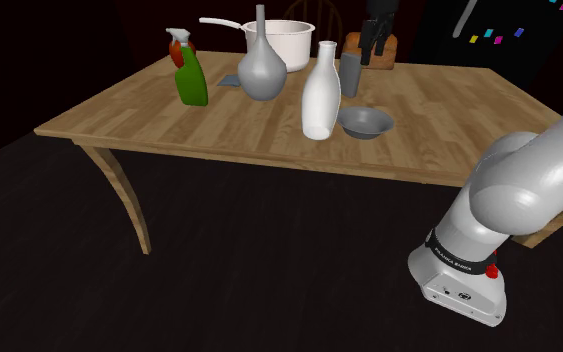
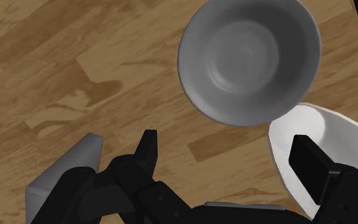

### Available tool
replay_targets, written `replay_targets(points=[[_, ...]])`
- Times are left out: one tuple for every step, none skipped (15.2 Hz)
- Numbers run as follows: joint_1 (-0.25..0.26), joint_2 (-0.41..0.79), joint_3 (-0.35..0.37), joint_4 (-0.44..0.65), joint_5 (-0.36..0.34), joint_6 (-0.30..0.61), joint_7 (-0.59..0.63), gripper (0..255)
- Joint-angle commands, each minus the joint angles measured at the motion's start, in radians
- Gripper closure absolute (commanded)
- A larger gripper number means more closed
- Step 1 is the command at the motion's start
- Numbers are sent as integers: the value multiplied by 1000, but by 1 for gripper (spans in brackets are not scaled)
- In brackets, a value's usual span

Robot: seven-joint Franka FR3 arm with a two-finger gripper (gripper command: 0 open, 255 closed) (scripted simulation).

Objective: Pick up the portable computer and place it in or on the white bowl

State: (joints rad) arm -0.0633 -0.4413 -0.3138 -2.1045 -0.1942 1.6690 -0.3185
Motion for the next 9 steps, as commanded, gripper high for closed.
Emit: replay_targets(points=[[-5,65,-44,49,5,22,-54,0],[-7,99,-63,77,12,30,-78,0],[-8,134,-82,107,21,36,-102,0],[-10,170,-101,138,32,42,-128,0],[-13,207,-119,170,45,47,-153,0],[-16,245,-137,203,59,51,-180,0],[-20,284,-155,238,76,54,-207,0],[-25,324,-171,275,95,55,-234,0],[-32,366,-187,314,115,55,-262,0]])
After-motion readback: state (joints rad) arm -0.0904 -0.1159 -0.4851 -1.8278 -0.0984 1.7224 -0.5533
